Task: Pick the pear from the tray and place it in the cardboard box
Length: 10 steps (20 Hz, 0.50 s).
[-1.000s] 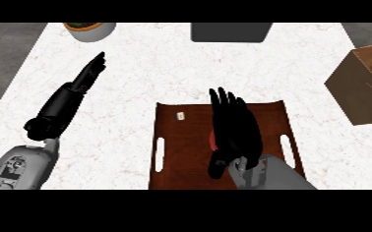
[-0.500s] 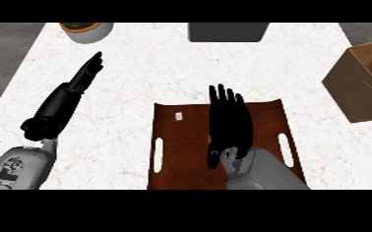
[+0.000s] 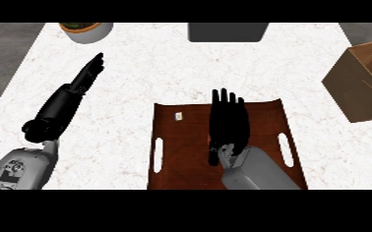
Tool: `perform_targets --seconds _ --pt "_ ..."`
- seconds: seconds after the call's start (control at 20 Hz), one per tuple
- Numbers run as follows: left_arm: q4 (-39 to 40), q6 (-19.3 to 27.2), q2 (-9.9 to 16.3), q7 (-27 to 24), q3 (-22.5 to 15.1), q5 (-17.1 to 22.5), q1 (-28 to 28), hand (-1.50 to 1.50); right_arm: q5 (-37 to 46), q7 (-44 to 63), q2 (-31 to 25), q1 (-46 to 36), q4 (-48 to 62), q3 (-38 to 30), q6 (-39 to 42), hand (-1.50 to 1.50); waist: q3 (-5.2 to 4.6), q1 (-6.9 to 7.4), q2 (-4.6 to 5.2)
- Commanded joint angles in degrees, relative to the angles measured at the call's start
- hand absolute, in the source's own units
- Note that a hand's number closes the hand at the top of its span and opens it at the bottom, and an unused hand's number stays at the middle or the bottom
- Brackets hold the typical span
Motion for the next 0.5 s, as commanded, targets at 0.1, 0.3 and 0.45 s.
perform_targets --seconds 0.1,0.3,0.45 --pt "2.71 -0.82 -2.01 -1.49 0.86 -1.98 -0.98 0.0 1.05 3.43 2.34 -0.65 4.84 -2.12 0.59 -1.5 0.01 0.05 0.13" --pt "-1.16 -1.74 -1.81 -0.09 1.58 -2.15 1.35 0.0 2.06 2.7 2.38 2.27 4.55 -1.99 -0.24 -1.5 0.02 0.2 0.05" --pt "2.31 -2.97 -1.2 -3.86 2.48 -2.58 1.29 0.0 2.46 5.33 2.39 0.08 9.41 0.37 -3.56 -1.5 0.01 0.58 0.15"
